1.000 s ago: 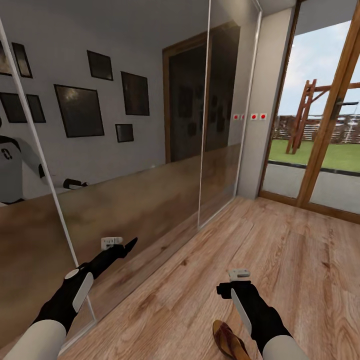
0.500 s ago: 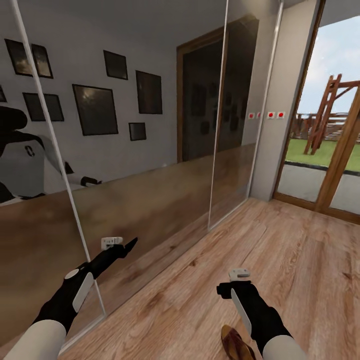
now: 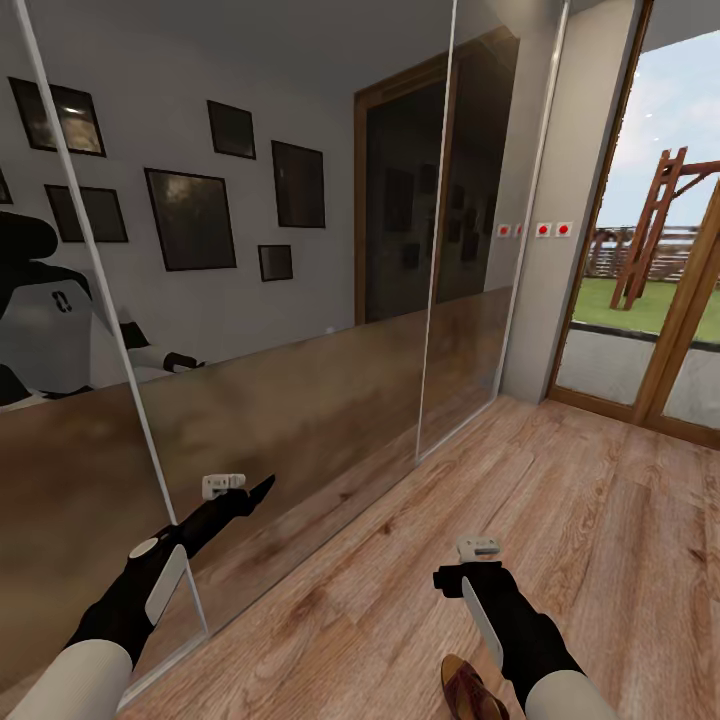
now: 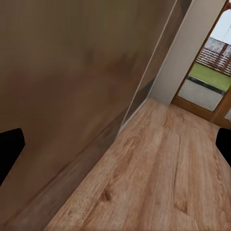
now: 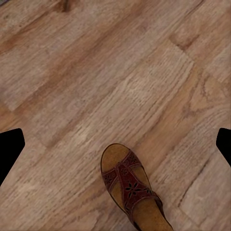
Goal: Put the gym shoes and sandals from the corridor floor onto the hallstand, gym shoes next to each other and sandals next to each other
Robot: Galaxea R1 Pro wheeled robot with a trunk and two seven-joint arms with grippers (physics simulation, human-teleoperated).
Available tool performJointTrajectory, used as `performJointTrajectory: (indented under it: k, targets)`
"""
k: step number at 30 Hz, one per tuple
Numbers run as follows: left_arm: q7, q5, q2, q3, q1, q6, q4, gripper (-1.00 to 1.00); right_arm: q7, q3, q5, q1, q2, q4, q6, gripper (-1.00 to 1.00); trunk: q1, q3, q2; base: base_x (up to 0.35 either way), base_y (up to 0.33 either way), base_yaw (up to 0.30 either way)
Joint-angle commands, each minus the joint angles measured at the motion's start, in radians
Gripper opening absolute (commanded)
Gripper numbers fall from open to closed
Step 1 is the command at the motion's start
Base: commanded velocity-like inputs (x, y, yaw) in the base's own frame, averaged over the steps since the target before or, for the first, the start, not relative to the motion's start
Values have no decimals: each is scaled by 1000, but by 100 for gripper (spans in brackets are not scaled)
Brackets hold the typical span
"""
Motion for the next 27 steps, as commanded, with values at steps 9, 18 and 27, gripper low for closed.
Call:
performJointTrajectory:
  k: [9, 18, 27]
  targets:
    - [-5, 5, 0, 2, -1, 2, 1, 100, -5, 2, -1, 0, 0, -1, 5, 100, 0, -1, 0, 122, -98, 0]
    - [-5, 5, 0, 2, -1, 2, 1, 100, -5, 2, -1, 0, 0, -1, 5, 100, 0, -1, 0, 15, -13, 0]
    - [-5, 5, 0, 2, -1, 2, 1, 100, -5, 2, -1, 0, 0, -1, 5, 100, 0, -1, 0, 2, -1, 0]
